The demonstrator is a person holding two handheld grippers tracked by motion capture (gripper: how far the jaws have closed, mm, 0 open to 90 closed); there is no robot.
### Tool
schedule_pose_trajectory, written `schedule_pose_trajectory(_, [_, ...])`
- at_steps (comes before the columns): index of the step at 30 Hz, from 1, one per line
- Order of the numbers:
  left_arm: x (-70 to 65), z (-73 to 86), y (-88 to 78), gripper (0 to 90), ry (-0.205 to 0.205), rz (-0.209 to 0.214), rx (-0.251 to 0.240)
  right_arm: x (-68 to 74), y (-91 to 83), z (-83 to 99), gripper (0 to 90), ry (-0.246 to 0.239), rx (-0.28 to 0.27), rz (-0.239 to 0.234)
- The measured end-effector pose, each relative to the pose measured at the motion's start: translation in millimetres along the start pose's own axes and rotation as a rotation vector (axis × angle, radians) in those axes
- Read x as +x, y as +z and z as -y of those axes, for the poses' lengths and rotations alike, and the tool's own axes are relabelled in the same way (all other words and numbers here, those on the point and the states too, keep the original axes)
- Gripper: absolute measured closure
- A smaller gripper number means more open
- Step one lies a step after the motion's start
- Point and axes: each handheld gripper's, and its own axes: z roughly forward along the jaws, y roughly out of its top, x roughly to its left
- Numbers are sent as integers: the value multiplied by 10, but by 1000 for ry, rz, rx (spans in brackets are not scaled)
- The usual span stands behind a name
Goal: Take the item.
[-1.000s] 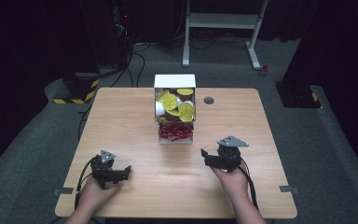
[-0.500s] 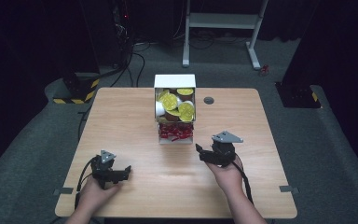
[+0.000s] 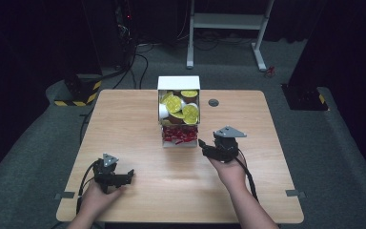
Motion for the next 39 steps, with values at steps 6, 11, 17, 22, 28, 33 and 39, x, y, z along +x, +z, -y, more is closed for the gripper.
schedule_pose_trajectory(6, [0, 1, 1, 3, 2, 0, -2, 28, 87, -81, 354, 3, -7, -3])
schedule_pose_trajectory(11, [-1, 1, 1, 3, 1, 0, -2, 20, 158, -92, 408, 12, 9, -9])
schedule_pose_trajectory(17, [-1, 1, 1, 3, 1, 0, -2, 19, 233, -105, 426, 9, 11, 4])
schedule_pose_trajectory(22, [-4, 3, 0, 3, 3, 1, -3, 11, 281, -132, 478, 2, 1, 10])
schedule_pose_trajectory(28, [-6, 3, -1, 3, 6, 2, -3, 52, 325, -149, 600, -15, -15, 1])
schedule_pose_trajectory(33, [-5, 3, -1, 3, 7, 2, -3, 60, 354, -146, 650, -28, -1, 8])
schedule_pose_trajectory(39, [-5, 3, 0, 3, 7, 3, -4, 35, 385, -145, 683, -27, 17, 13])
